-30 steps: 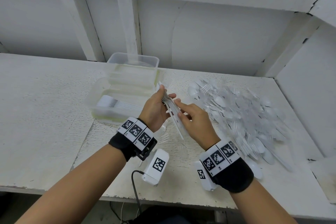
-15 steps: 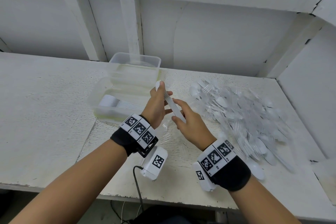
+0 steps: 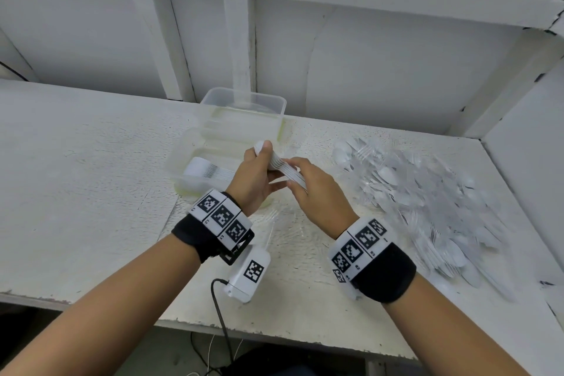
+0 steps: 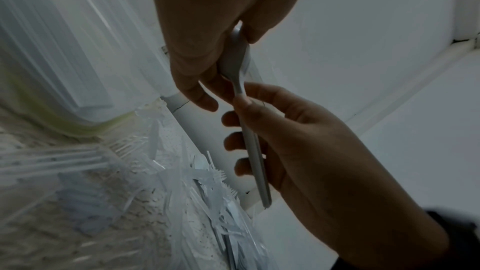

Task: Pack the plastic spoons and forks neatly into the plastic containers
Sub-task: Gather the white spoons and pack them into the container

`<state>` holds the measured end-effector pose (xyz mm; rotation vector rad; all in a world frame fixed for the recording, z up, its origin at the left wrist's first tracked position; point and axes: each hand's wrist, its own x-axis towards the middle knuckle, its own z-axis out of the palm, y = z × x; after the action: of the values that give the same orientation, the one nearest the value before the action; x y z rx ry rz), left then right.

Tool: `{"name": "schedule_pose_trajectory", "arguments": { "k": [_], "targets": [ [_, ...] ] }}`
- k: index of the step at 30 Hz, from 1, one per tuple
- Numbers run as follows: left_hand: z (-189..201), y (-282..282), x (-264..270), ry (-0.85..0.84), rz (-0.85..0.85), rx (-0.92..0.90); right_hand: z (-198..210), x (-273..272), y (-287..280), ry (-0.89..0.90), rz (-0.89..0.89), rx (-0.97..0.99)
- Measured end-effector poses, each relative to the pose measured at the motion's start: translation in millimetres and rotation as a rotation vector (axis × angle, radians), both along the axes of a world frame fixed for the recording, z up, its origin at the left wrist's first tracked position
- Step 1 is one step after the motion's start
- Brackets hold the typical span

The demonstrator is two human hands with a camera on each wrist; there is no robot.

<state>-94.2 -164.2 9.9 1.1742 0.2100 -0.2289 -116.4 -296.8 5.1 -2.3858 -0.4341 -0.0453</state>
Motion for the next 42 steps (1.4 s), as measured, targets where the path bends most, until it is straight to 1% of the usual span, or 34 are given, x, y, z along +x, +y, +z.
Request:
{"name": "schedule_pose_trajectory", "arguments": {
  "k": [2, 4, 7, 9, 11, 13, 15, 17, 18, 20, 22, 23, 25, 28, 38, 42],
  "targets": [
    [4.8, 8.5, 0.7, -0.011, -0.004, 0.026, 5.1, 7.3, 7.3, -0.017, 0.003, 0.011],
    [12.4, 23.2, 2.7, -0.025, -0.063, 0.166, 12.6, 17.8, 9.7, -0.012, -0.009, 0.034],
    [24.2, 55.5, 10.6, -0.078, -0.160, 0.541, 27.2, 36.5, 12.2, 0.020, -0.044, 0.086],
    [29.9, 83.1, 19.9, -0.179, -0.170, 0.829, 34.0, 49.6, 18.0, 0.038, -0.049, 0.100],
    [33.6, 112.3, 32.2, -0.263, -0.145, 1.105, 35.4, 62.9, 28.2, 0.066, -0.031, 0.078],
    [33.3, 139.2, 45.1, -0.247, -0.082, 1.260, 32.7, 74.8, 42.2, 0.096, 0.002, 0.045],
    [28.0, 161.5, 57.1, -0.141, -0.059, 1.329, 27.2, 86.2, 59.2, 0.122, 0.042, -0.004],
    [21.7, 174.8, 64.2, 0.011, -0.108, 1.325, 20.4, 96.9, 76.5, 0.133, 0.075, -0.092],
    [18.6, 177.7, 65.4, 0.077, -0.134, 1.272, 16.7, 101.8, 84.3, 0.140, 0.086, -0.136],
    [12.2, 178.5, 65.8, 0.168, -0.147, 1.098, 9.2, 109.3, 97.2, 0.164, 0.099, -0.206],
    [7.2, 177.1, 65.2, 0.214, -0.127, 0.942, 1.4, 114.4, 106.1, 0.172, 0.110, -0.273],
    [4.8, 176.5, 65.2, 0.218, -0.122, 0.910, -2.4, 116.0, 109.1, 0.169, 0.117, -0.308],
    [1.6, 176.3, 65.7, 0.206, -0.120, 0.910, -8.3, 118.0, 112.7, 0.169, 0.131, -0.366],
    [1.0, 176.9, 65.6, 0.197, -0.116, 0.903, -14.1, 119.7, 114.9, 0.194, 0.146, -0.400],
    [0.9, 176.7, 64.8, 0.195, -0.111, 0.887, -21.7, 118.7, 111.2, 0.417, 0.171, -0.321],
    [-0.3, 177.7, 65.5, 0.189, -0.110, 0.889, -20.0, 118.6, 114.2, 0.441, 0.194, -0.259]
  ]
}}
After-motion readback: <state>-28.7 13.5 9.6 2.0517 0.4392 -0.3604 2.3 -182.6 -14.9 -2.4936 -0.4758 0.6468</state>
